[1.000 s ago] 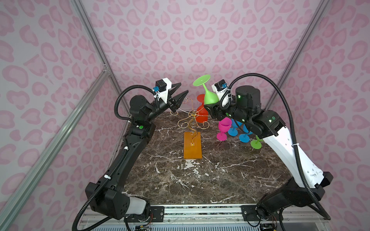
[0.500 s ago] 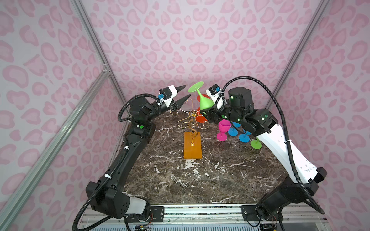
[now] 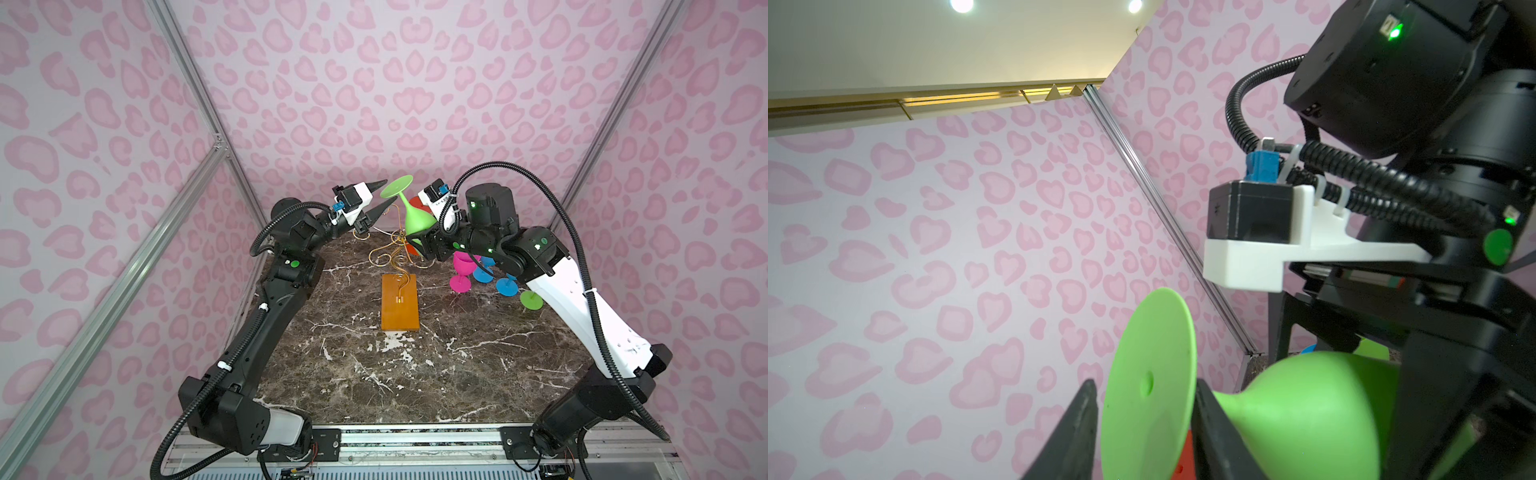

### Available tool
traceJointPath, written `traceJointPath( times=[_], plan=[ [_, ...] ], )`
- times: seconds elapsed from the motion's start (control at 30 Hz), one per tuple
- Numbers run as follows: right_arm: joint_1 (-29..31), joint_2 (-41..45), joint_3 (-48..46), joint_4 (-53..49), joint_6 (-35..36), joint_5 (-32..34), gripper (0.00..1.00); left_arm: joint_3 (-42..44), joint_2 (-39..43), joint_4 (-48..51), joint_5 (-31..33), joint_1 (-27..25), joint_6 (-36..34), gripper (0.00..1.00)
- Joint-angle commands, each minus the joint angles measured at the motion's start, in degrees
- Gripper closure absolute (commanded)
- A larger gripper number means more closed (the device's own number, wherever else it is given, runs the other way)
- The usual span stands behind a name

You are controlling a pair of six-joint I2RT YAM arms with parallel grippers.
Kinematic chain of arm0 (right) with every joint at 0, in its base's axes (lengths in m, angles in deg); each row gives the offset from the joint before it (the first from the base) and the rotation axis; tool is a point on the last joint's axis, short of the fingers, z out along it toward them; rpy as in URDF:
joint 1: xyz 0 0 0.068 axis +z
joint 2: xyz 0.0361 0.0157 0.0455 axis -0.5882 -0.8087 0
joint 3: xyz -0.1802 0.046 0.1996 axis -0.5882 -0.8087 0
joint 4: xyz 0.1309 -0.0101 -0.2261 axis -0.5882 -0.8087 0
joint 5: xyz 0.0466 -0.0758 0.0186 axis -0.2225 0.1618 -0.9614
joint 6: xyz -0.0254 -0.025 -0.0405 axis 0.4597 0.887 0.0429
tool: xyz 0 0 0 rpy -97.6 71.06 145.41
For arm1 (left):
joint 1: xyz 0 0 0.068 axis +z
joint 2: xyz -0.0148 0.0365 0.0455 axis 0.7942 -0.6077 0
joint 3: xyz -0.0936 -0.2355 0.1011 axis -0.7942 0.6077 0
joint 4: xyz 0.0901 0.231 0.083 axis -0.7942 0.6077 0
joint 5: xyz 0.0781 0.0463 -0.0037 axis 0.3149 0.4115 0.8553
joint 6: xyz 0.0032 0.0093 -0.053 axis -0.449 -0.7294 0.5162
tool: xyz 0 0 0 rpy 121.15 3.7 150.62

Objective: Take the wine glass off the wine glass rack

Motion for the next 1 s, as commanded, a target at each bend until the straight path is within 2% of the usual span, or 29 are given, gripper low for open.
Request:
traceJointPath(
  times=[0.0,0.4,0.43,0.57,0.73,0.97],
  plan=[
    [0.32,-0.23,-0.45,0.92,-1.11,-0.36,0.42,0.42,0.29,-1.24,1.68,-0.09,-1.49,0.69],
    [1.80,-0.19,-1.81,1.95,-2.73,-1.48,0.42,1.39,1.14,-1.24,2.87,-0.26,-2.76,0.95],
    [1.81,0.02,-2.05,2.15,-3.08,-1.72,0.40,1.39,1.14,-1.33,3.26,-0.27,-2.67,0.97],
    [1.81,1.85,-4.15,4.59,-4.47,-3.13,0.23,1.31,1.35,-1.81,6.35,-0.28,-0.84,0.97],
    [1.46,5.19,-7.26,8.56,-6.23,-4.57,0.09,1.57,1.64,-1.95,11.09,-0.27,1.91,0.97],
    [0.19,11.50,-13.95,14.74,-8.58,-7.09,0.02,2.19,1.53,-2.46,14.75,0.25,9.55,0.97]
  ],
)
